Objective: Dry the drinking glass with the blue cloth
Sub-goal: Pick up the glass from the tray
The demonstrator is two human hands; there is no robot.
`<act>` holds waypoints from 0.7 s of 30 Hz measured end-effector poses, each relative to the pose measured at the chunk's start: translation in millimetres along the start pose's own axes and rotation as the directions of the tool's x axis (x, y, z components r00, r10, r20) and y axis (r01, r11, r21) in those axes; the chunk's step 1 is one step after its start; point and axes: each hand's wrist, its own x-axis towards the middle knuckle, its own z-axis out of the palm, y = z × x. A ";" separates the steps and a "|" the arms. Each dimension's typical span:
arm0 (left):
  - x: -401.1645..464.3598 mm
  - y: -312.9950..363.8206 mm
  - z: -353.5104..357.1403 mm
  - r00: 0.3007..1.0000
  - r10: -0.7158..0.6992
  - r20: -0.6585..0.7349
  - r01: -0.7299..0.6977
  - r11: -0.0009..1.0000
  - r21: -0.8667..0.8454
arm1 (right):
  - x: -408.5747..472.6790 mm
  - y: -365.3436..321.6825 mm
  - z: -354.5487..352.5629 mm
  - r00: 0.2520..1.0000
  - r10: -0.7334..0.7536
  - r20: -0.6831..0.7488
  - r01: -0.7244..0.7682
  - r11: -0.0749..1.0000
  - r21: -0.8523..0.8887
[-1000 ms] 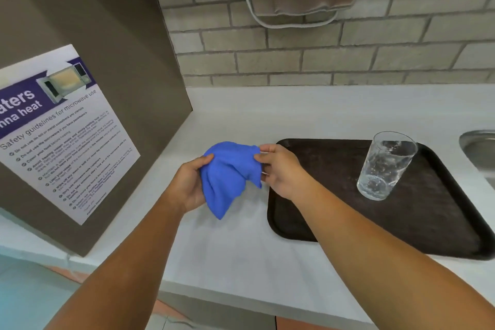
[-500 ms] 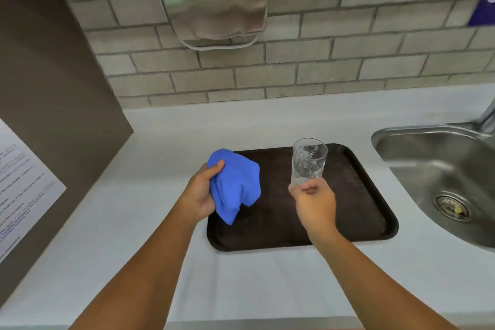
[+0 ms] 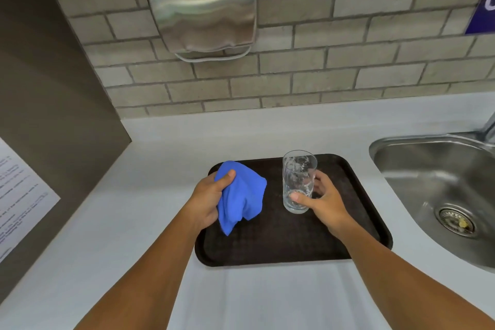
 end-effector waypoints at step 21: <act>-31.7 58.0 46.6 0.927 0.319 0.199 -0.324 0.946 -0.009 | -27.4 -103.9 40.3 0.937 -0.001 0.350 -0.252 0.693 0.676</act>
